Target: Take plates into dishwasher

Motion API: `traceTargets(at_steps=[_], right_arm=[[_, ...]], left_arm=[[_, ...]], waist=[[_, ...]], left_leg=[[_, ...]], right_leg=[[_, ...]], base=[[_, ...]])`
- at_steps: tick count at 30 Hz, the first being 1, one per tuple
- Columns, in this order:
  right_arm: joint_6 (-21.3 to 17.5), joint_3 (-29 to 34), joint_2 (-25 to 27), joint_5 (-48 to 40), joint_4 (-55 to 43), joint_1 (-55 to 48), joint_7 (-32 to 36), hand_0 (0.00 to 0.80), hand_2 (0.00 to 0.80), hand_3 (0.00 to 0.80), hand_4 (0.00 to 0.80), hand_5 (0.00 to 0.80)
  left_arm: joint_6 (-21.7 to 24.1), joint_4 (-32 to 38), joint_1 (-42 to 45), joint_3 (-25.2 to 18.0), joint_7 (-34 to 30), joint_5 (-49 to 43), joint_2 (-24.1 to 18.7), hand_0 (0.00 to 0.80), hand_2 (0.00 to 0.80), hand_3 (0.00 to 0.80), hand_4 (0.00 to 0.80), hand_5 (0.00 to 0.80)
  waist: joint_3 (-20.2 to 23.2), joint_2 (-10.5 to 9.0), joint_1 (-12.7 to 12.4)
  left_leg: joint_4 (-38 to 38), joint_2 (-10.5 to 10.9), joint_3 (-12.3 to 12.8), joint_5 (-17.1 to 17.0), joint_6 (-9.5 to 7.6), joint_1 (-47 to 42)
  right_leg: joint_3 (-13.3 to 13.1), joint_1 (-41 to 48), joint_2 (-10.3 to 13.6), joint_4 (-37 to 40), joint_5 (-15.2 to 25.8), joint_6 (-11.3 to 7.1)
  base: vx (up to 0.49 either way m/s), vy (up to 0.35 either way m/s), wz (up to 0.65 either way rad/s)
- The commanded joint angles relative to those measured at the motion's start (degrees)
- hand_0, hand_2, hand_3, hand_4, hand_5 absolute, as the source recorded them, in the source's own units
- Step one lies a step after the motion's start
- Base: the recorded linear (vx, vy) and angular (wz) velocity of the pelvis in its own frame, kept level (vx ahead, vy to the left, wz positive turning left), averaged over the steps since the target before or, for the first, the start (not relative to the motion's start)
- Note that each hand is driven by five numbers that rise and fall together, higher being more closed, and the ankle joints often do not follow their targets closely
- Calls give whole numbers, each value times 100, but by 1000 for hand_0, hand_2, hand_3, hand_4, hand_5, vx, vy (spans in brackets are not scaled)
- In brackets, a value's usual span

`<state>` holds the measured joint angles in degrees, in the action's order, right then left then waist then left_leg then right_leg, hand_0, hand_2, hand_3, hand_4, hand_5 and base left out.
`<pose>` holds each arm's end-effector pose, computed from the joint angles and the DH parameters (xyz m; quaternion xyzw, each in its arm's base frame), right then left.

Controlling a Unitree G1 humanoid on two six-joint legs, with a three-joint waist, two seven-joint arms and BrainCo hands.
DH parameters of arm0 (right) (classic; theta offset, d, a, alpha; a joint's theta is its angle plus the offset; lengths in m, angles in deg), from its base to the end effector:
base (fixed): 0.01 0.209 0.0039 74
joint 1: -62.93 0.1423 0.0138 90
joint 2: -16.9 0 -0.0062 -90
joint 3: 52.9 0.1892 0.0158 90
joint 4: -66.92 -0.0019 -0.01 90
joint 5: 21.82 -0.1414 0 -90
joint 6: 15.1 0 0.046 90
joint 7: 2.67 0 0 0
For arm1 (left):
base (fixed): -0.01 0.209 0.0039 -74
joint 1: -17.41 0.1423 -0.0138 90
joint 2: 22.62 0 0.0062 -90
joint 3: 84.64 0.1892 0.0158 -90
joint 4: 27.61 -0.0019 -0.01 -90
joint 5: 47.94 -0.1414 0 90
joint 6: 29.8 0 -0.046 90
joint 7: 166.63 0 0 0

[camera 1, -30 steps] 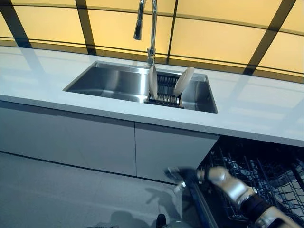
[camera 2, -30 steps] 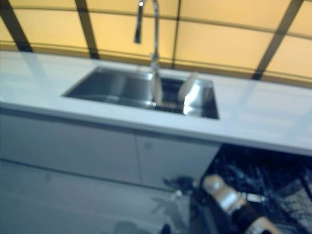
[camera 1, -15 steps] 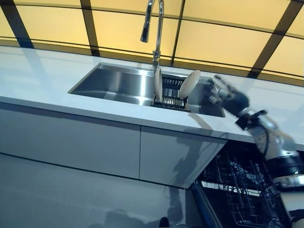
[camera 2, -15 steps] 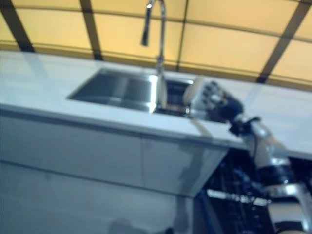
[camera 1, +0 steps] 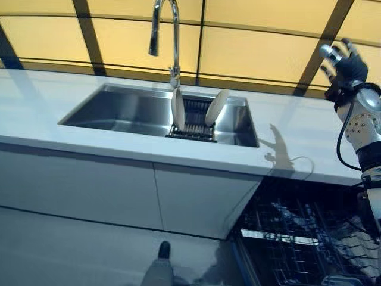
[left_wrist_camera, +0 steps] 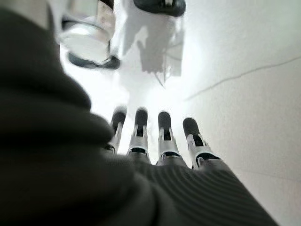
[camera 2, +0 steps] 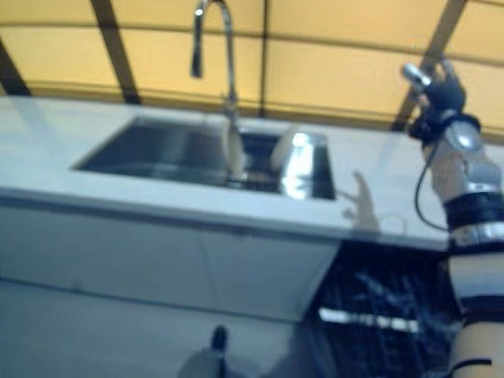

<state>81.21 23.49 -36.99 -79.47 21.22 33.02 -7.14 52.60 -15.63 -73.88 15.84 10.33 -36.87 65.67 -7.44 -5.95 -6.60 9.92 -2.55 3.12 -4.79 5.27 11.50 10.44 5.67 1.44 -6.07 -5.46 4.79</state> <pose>0.3292 -0.3086 0.2665 0.0840 -0.1218 -0.1175 0.9820 0.0512 0.2544 -0.1218 0.0796 0.6685 0.0728 0.7358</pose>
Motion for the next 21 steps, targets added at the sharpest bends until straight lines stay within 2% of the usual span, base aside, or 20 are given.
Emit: traceTargets(at_steps=[1, 4, 7, 11, 13, 14, 15, 16, 18, 19, 20, 21], right_arm=[[300, -64, 450, 141, 150, 432, 569, 0, 0, 0, 0, 0], [535, -108, 576, 78, 176, 469, 735, 0, 0, 0, 0, 0], [538, -133, 570, 68, 257, 509, 852, 0, 0, 0, 0, 0], [547, -206, 547, -45, 163, 581, 636, 0, 0, 0, 0, 0], [542, -245, 513, -52, 106, 618, 445, 0, 0, 0, 0, 0], [575, -227, 502, -14, 100, 597, 399, 0, 0, 0, 0, 0], [615, -210, 500, -11, 84, 551, 376, 0, 0, 0, 0, 0], [637, -206, 487, 67, 65, 508, 310, 0, 0, 0, 0, 0], [543, -204, 466, 113, 32, 396, 253, 0, 0, 0, 0, 0], [542, -204, 464, 113, 29, 393, 251, 0, 0, 0, 0, 0], [491, -214, 402, 148, -24, 345, 208, 0, 0, 0, 0, 0], [533, -256, 305, 323, -65, 368, 29, 0, 0, 0, 0, 0]], left_arm=[[17, 50, -237, 292, 313, 417, -181, 0, 0, 0, 0, 0], [-19, 34, -326, 263, 286, 372, -270, 0, 0, 0, 0, 0], [22, 21, -343, 284, 251, 323, -279, 0, 0, 0, 0, 0], [5, 18, -286, 276, 255, 241, -267, 0, 0, 0, 0, 0], [-21, 38, -282, 284, 242, 234, -278, 0, 0, 0, 0, 0], [-51, 47, -296, 312, 204, 158, -286, 0, 0, 0, 0, 0], [-71, 57, -302, 340, 160, 95, -319, 0, 0, 0, 0, 0], [-57, 68, -299, 405, 138, 65, -356, 0, 0, 0, 0, 0], [-34, 106, -245, 428, 112, -17, -395, 0, 0, 0, 0, 0], [-35, 108, -243, 426, 111, -18, -395, 0, 0, 0, 0, 0], [-58, 170, -191, 422, 83, 33, -469, 0, 0, 0, 0, 0], [-41, 175, -189, 388, 88, 197, -544, 0, 0, 0, 0, 0]], waist=[[371, -191, -41], [459, -280, -44], [461, -347, -117], [403, -404, -167], [408, -383, -164], [436, -384, -176], [447, -422, -162], [449, -398, -107], [345, -211, 39], [349, -220, 31], [209, -93, 142], [148, -48, 163]], left_leg=[[-788, 88, 61, -69, -323, -656], [-670, 100, 99, 1, -335, -528], [-431, 89, 100, 104, -331, -307], [61, 21, 164, 276, -284, -29], [132, 30, 175, 332, -332, 23], [135, 95, 173, 387, -411, 44], [94, 195, 187, 427, -498, -27], [-40, 272, 179, 426, -590, -166], [-265, 259, 63, 446, -633, -551], [-275, 264, 73, 443, -633, -550], [-464, 232, 34, 459, -606, -963], [-608, 148, 58, 391, -519, -1176]], right_leg=[[-254, 612, 469, 126, 134, -903], [-179, 593, 554, 297, 217, -933], [-130, 630, 602, 434, 267, -970], [-109, 710, 675, 522, 281, -992], [-123, 749, 711, 401, 174, -1033], [-114, 816, 741, 242, 129, -1070], [-97, 762, 830, -79, 352, -1185], [-165, 406, 940, -881, 833, -1286], [-365, -467, 928, -2074, 1293, -1335], [-381, -497, 937, -2117, 1274, -1336], [-372, -1114, 995, -2336, 1416, -1306], [-196, -1133, 1071, -1667, 1319, -1234]], base=[[228, 47, 37], [122, 0, 22], [103, -36, 15], [99, -21, 8], [128, 51, 4], [153, 77, 4], [133, 102, 2], [115, 126, 14], [100, 120, 21], [108, 75, 13], [131, -34, 11], [181, -190, -6]])
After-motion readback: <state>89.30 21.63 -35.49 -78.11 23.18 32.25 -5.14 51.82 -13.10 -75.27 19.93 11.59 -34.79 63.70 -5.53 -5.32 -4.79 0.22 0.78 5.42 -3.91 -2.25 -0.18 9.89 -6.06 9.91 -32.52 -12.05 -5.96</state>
